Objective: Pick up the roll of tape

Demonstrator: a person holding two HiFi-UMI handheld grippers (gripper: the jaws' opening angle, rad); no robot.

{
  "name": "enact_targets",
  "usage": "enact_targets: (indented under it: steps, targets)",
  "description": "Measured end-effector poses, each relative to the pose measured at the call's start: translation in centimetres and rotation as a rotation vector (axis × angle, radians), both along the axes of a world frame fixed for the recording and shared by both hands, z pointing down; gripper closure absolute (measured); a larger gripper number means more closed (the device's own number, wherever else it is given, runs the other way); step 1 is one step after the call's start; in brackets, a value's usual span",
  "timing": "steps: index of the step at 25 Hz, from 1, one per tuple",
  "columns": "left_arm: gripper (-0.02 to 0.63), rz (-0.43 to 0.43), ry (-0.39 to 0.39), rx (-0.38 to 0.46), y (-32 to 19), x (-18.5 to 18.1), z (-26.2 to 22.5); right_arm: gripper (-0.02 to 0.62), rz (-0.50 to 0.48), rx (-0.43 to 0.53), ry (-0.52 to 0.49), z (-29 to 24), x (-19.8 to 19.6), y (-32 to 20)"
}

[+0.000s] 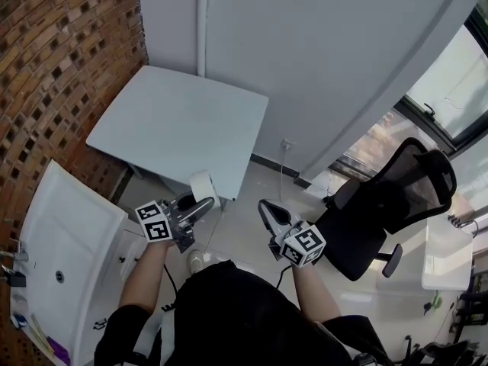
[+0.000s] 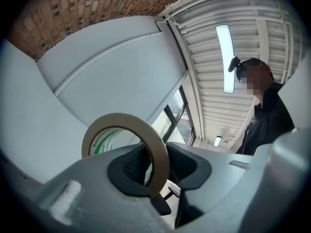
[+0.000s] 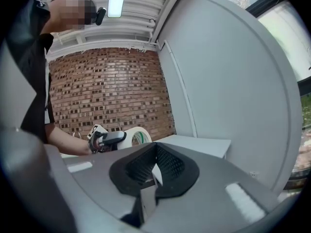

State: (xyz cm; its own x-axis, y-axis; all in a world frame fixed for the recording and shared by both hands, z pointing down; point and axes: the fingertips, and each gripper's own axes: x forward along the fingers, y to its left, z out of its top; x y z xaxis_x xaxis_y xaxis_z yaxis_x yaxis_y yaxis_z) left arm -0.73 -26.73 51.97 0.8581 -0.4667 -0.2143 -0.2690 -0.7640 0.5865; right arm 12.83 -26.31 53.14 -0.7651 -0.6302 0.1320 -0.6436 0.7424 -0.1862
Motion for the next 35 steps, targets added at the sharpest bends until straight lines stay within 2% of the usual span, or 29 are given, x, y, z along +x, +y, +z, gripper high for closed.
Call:
enact_targets:
  steps: [5, 10, 14, 18, 25, 30, 35]
  targets:
    - [0.497, -0.071, -0.039, 0.014, 3.7, 3.1, -0.6, 0.591, -0.055, -0.009, -0.022, 0.3, 3.4, 2.3]
    - [0.496, -0.139, -0.087, 0.020, 7.5, 3.4, -1.0, 0.591, -0.124, -0.007, -0.043, 0.8, 3.8, 4.1]
    - [0.495, -0.150, -0.107, 0.032, 9.7, 3.3, -1.7, 0.591, -0.121, -0.008, -0.069, 0.8, 4.2, 5.7]
    - [0.495, -0.137, -0.138, 0.072, 10.9, 2.9, -2.2, 0.591, -0.122, -0.009, -0.118, 0.6, 3.5, 7.0]
    - [0.495, -0.044, -0.235, 0.153, 12.1, 1.8, -2.5, 0.591, -0.115, 0.034, -0.132, -1.1, -0.6, 8.1]
    - [0.495, -0.023, -0.222, 0.172, 12.3, -0.5, -3.0, 0.592, -0.103, 0.083, -0.144, -2.6, -3.3, 8.2]
    - [0.495, -0.002, -0.230, 0.190, 11.7, -1.4, -3.3, 0.592, -0.085, 0.073, -0.125, -2.2, -3.6, 8.2]
